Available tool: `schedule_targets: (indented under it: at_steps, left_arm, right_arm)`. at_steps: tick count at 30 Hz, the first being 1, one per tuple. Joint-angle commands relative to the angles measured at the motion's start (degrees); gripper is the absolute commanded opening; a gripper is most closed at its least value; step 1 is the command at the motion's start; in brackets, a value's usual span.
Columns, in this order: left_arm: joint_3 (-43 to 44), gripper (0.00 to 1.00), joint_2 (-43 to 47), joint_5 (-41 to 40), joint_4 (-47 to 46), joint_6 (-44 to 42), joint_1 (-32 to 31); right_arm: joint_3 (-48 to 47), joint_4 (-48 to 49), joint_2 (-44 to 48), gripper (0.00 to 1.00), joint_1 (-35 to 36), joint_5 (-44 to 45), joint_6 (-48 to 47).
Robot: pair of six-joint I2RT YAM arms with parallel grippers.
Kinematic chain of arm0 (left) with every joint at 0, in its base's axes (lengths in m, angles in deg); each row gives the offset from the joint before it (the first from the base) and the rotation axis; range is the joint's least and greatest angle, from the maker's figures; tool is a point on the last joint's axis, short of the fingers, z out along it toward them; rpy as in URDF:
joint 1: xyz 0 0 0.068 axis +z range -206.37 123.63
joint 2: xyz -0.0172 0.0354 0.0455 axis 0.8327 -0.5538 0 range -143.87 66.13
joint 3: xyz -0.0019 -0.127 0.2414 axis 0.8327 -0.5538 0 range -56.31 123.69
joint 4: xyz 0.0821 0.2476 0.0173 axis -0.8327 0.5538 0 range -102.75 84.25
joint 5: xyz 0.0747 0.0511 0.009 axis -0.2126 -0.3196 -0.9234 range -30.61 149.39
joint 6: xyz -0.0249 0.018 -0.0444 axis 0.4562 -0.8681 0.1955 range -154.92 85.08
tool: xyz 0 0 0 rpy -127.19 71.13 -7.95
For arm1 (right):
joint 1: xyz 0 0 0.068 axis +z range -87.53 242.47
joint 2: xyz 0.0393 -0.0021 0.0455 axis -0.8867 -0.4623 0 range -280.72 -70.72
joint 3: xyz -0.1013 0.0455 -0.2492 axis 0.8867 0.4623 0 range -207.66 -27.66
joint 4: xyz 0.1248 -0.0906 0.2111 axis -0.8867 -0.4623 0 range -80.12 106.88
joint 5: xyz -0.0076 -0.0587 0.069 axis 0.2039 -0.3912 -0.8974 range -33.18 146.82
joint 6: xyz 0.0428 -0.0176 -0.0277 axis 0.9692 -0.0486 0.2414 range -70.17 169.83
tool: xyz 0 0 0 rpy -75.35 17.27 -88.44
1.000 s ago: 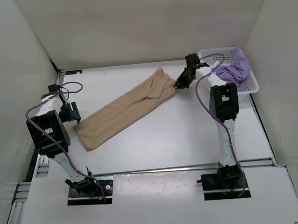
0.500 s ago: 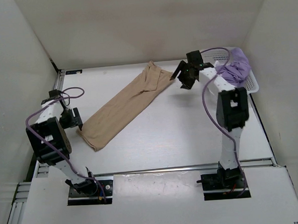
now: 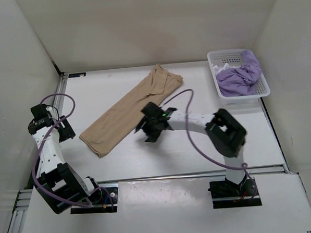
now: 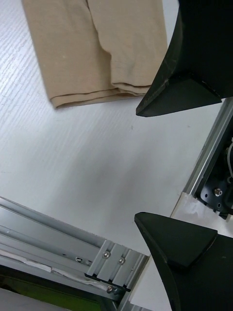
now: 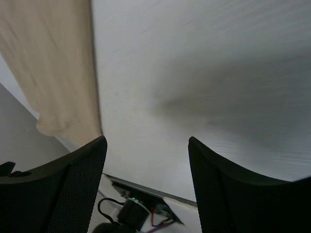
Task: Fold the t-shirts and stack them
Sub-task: Rotate the tshirt 90 degrees
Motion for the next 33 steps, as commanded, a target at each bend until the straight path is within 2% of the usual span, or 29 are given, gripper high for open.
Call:
schedule_targets:
  at_steps: [1, 4, 10, 17, 25, 29, 33]
  left_arm:
    - [-0.26, 0.91, 3.76, -0.25, 1.83, 0.01, 0.82]
    - [1.15, 0.93, 5.34, -0.78, 3.51, 0.01, 1.35]
    - [1.67, 0.95, 5.18, -0.78, 4.21, 0.01, 1.35]
    - [4.13, 0.95, 2.80, -0.69, 4.21, 0.01, 1.35]
    - [5.37, 0.95, 0.26, 1.50, 4.83, 0.01, 5.13]
    - [5.37, 0.95, -1.06, 2.12, 4.83, 0.01, 5.13]
    - [5.89, 0.95, -2.64, 2.64, 4.83, 0.01, 5.13]
  right_arm:
    - [-18.50, -0.65, -8.87, 0.72, 6.68, -0.35, 11.03]
    - [-26.28, -1.82, -15.32, 0.69, 10.46, 0.27, 14.36]
    - [-34.99, -1.82, -23.67, 0.66, 14.95, -2.63, 18.50]
    - [-35.62, -2.35, -27.63, 0.66, 16.89, -6.05, 22.98]
    - [-36.85, -1.29, -31.32, 0.66, 15.83, -12.47, 26.85]
    - [-39.75, -1.29, -34.66, 0.66, 14.69, -17.65, 29.40]
    - [-43.70, -1.29, -36.95, 0.63, 14.16, -18.97, 29.50]
